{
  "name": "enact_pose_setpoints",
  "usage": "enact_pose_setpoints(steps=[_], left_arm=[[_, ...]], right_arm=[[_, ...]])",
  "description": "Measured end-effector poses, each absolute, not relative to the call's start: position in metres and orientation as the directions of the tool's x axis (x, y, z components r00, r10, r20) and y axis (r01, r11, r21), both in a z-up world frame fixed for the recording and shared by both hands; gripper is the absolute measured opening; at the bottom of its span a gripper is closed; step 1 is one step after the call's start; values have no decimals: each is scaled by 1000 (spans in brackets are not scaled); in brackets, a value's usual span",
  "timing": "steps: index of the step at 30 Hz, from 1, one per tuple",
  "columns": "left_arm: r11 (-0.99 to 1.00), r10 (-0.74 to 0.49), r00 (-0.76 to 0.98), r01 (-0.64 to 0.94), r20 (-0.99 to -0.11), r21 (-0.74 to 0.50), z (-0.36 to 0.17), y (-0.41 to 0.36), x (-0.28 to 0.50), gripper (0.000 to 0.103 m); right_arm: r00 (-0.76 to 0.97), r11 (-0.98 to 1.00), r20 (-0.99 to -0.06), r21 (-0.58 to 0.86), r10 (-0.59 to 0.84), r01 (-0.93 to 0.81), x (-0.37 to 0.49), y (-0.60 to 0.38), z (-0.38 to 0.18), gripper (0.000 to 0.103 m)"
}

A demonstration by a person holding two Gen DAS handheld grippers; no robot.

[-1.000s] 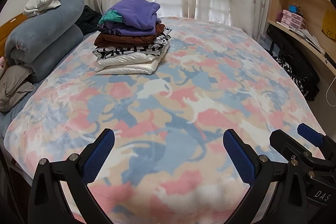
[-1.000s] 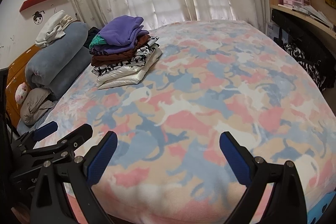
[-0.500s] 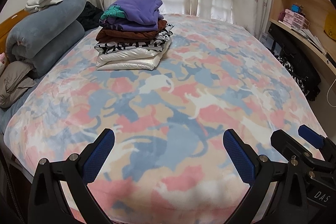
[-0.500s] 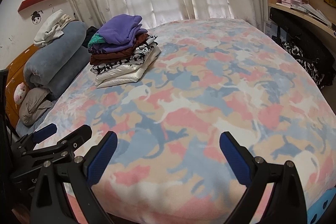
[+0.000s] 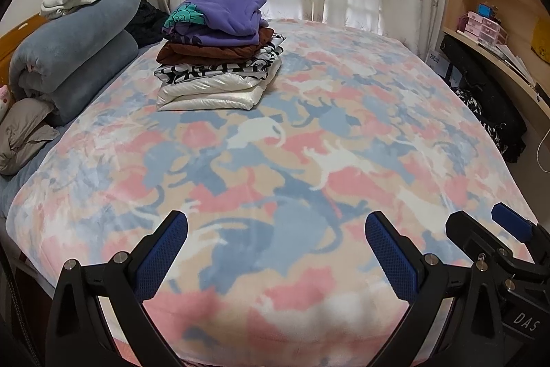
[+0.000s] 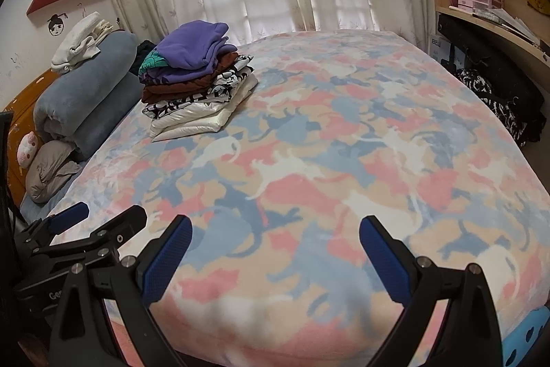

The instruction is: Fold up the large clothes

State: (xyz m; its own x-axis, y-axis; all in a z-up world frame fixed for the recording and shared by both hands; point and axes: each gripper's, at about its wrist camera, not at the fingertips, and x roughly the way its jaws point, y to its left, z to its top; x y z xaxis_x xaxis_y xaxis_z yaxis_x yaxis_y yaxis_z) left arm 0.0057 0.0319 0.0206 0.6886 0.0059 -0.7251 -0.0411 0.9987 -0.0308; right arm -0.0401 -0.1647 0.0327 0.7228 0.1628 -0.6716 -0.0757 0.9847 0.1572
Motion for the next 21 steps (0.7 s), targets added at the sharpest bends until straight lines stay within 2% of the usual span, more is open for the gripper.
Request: enact_pose_setpoints(steps=[21], left_arm=[[998, -5, 662, -45, -749, -46, 9, 34, 13, 102]], right_arm=[[698, 985, -698, 159, 157, -63, -36, -164, 18, 98]])
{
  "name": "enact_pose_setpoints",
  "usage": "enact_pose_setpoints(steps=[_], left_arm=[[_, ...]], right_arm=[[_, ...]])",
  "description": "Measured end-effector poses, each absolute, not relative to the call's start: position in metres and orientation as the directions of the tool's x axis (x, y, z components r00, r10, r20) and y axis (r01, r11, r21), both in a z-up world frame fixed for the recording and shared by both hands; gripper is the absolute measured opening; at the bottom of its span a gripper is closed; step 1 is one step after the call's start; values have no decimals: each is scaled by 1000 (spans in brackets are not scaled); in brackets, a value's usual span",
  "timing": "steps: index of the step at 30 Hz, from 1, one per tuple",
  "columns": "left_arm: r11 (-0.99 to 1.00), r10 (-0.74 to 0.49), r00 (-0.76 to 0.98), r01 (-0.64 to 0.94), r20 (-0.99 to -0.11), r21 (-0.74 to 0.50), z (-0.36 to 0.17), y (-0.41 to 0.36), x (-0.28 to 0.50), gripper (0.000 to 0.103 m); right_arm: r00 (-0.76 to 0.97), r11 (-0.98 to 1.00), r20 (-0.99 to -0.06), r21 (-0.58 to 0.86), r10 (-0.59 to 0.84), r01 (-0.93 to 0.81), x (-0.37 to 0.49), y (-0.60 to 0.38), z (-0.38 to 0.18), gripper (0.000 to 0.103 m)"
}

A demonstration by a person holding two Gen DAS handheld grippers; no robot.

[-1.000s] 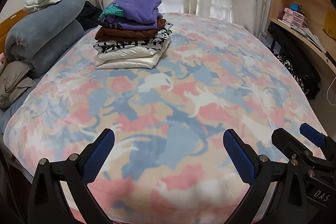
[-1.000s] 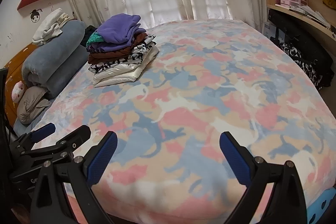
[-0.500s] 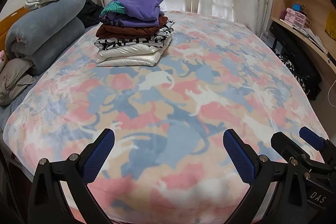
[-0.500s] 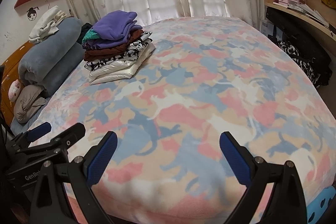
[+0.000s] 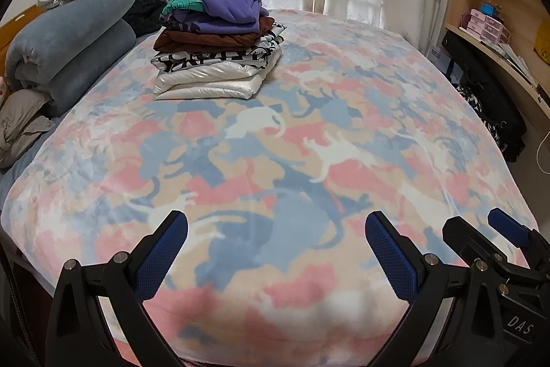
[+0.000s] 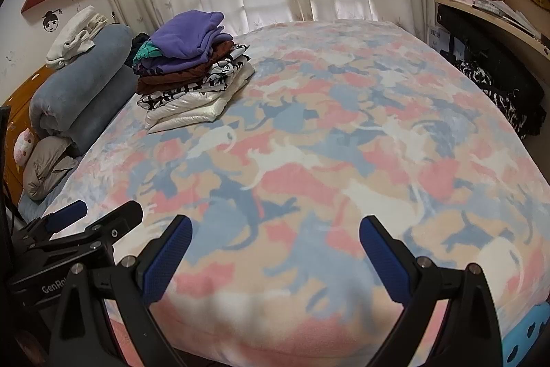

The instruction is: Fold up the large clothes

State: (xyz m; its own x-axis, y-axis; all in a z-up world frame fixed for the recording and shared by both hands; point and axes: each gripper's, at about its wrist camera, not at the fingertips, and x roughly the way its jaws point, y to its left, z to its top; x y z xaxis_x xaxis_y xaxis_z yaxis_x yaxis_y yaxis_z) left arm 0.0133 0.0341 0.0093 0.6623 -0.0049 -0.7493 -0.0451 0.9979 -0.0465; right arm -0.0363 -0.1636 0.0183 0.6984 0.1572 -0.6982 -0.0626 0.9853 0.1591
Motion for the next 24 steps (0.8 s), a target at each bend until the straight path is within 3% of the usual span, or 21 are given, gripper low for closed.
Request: enact_pose_setpoints(steps=[24], left_arm=[[998, -7, 641, -47, -768, -48, -1, 41, 23, 101]], right_arm=[[672, 986, -725, 156, 151, -53, -29, -161, 8, 98]])
